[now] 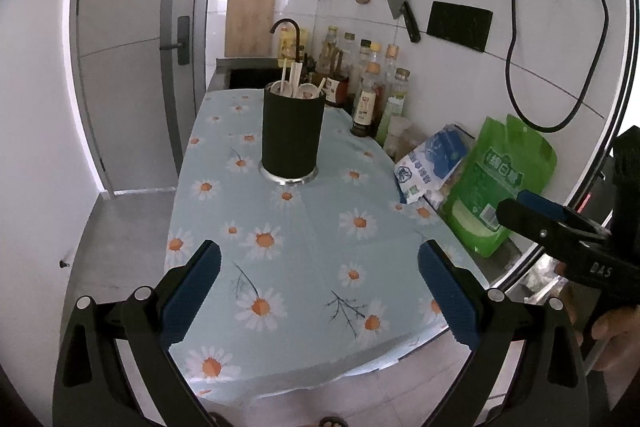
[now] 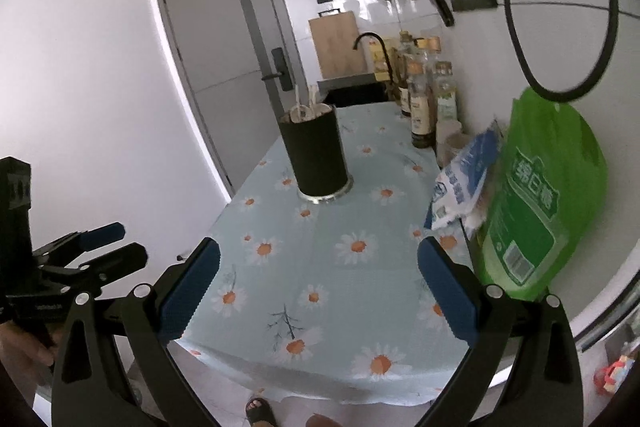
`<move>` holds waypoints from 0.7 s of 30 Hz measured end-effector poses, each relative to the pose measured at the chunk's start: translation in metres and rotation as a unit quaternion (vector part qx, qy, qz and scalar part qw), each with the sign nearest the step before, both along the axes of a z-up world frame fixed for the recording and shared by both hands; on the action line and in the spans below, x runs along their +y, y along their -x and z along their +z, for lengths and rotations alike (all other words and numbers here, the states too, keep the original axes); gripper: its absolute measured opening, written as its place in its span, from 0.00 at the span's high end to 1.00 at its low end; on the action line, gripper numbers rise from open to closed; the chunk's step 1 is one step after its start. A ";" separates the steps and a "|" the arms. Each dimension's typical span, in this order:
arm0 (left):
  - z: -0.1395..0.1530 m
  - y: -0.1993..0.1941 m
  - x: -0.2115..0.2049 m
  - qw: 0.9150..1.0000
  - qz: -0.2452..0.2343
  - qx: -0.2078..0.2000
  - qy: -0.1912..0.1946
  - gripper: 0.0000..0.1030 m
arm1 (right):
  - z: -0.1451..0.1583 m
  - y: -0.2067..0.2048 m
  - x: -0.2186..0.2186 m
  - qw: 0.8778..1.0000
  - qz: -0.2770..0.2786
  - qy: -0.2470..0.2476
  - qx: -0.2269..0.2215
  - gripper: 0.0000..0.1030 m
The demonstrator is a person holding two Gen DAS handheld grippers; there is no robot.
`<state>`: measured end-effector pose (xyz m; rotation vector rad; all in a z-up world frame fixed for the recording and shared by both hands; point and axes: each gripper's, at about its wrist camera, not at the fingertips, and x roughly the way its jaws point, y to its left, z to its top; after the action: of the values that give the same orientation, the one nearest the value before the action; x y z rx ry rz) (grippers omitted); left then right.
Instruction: Organize utensils
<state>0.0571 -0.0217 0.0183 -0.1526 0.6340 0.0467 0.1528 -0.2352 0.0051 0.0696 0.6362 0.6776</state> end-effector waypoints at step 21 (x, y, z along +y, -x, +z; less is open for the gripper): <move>-0.011 0.002 -0.001 1.000 -0.003 0.012 0.011 0.07 | -0.010 0.004 -0.007 1.000 -0.016 0.016 0.014 0.05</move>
<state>0.0553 -0.0226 0.0071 -0.1722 0.6586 0.0347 0.1489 -0.2420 -0.0052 0.0598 0.6713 0.6364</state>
